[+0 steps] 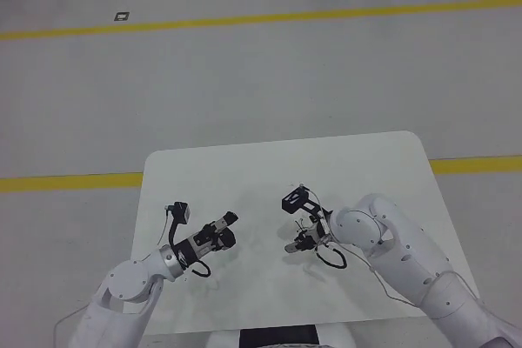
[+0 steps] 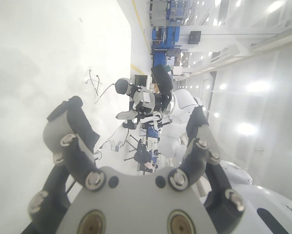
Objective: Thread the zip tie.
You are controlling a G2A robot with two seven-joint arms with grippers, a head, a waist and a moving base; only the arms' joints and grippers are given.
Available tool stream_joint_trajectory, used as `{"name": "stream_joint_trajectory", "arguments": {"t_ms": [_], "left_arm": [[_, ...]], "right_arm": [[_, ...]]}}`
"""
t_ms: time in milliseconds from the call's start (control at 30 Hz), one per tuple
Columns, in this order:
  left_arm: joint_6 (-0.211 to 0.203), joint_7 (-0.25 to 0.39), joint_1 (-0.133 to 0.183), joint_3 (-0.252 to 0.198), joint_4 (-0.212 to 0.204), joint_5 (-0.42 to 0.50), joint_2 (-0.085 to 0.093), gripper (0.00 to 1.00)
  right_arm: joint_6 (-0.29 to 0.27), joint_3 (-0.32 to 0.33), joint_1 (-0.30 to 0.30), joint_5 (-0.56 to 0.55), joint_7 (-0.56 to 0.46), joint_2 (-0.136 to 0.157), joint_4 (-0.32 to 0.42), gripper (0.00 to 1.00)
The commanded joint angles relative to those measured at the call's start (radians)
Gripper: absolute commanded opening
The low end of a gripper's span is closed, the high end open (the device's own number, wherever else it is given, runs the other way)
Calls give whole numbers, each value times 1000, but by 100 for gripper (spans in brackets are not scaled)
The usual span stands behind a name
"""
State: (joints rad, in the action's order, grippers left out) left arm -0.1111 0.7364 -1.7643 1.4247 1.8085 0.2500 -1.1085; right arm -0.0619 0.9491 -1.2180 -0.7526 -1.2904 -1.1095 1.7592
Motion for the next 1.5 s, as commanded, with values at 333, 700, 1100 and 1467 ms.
{"name": "stream_joint_trajectory", "arguments": {"t_ms": [333,700,1100,1467], "left_arm": [[0,0,0,0,0,0,0,100],[0,0,0,0,0,0,0,100],[0,0,0,0,0,0,0,100],[0,0,0,0,0,0,0,100]], "right_arm": [[35,-41,6,-52,16,-6,-11,100],[54,-40,-7,-80,76,-6,-9,100],[54,-54,-11,-108,95,-7,-29,100],[74,-72,4,-140,89,-12,-41,48]]}}
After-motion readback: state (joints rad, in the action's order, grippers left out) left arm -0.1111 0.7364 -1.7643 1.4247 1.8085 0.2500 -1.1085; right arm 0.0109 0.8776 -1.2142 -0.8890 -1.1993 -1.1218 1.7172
